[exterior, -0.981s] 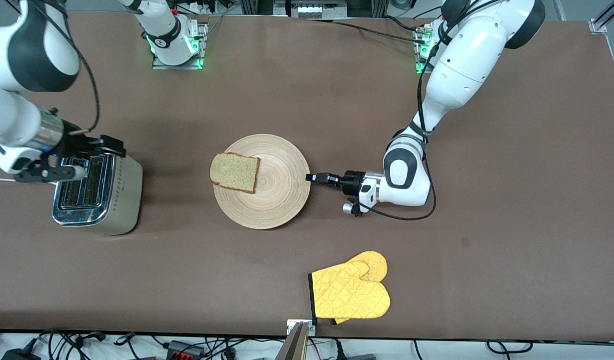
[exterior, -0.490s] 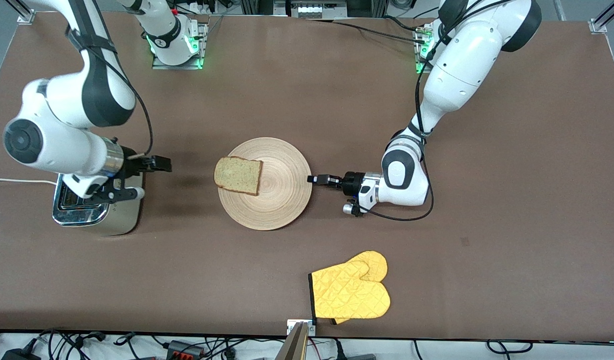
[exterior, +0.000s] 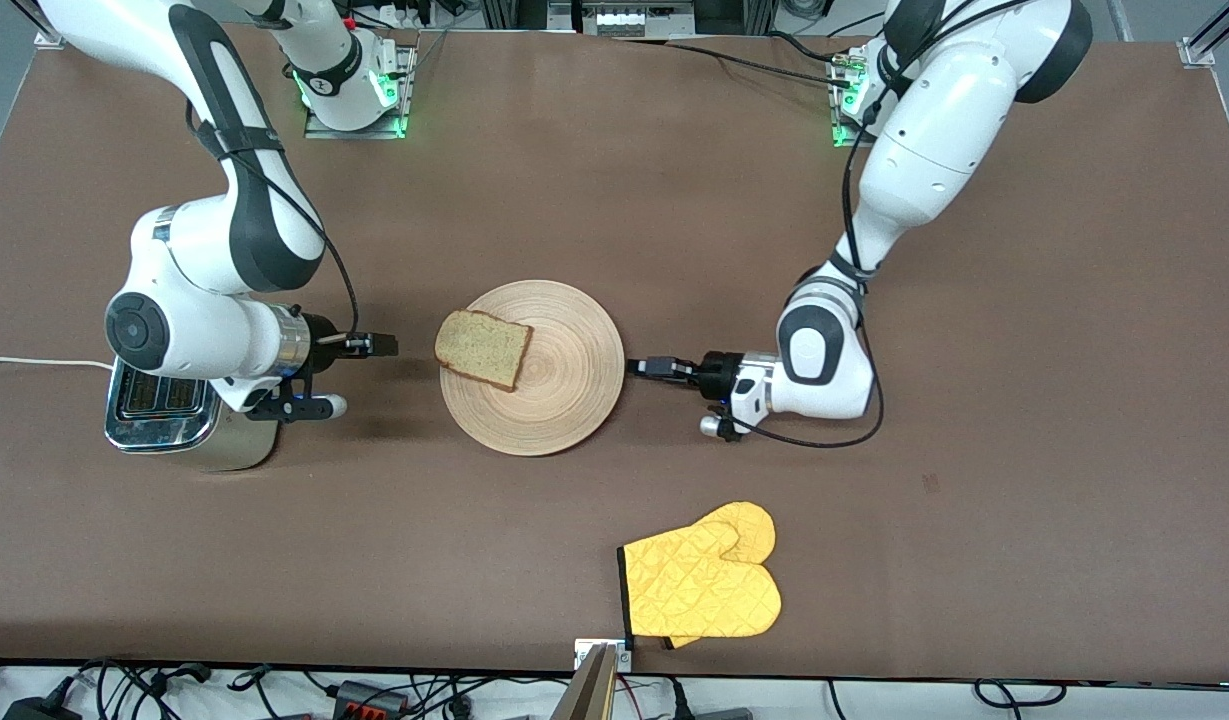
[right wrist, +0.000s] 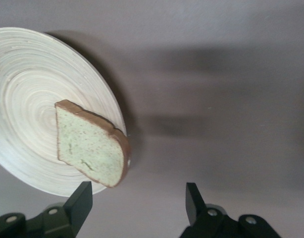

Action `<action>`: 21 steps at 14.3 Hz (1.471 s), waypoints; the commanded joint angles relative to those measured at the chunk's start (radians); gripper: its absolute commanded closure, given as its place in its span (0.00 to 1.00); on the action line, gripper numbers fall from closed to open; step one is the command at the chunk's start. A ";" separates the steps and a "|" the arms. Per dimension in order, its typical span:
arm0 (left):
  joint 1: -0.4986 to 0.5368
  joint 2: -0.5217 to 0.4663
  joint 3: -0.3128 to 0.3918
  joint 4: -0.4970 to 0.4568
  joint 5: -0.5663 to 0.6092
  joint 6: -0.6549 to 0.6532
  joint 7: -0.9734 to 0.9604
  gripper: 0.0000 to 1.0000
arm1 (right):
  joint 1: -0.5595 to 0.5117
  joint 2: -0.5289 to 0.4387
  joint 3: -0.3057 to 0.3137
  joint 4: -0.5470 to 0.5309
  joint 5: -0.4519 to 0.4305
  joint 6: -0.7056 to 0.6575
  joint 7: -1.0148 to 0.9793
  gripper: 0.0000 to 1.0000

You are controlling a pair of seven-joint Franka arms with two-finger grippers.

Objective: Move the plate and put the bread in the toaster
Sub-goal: 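Release the plate with the left gripper while the right gripper reaches the bread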

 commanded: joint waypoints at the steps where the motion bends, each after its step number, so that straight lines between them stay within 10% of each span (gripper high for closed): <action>1: 0.148 -0.050 0.001 0.006 0.194 -0.141 -0.009 0.65 | 0.007 0.039 -0.004 -0.002 0.064 0.005 0.018 0.18; 10: 0.460 -0.176 0.003 0.322 0.939 -0.657 -0.213 0.62 | 0.021 0.121 -0.004 -0.048 0.208 0.008 0.033 0.22; 15: 0.476 -0.383 -0.002 0.323 1.288 -0.659 -0.216 0.44 | 0.039 0.150 -0.004 -0.046 0.220 0.019 0.035 0.25; 16: 0.476 -0.391 -0.013 0.334 1.343 -0.659 -0.213 0.05 | 0.039 0.156 -0.004 -0.046 0.231 0.019 0.035 0.25; 21: 0.474 -0.425 -0.013 0.411 1.362 -0.666 -0.204 0.00 | 0.044 0.170 -0.004 -0.045 0.245 0.023 0.035 0.37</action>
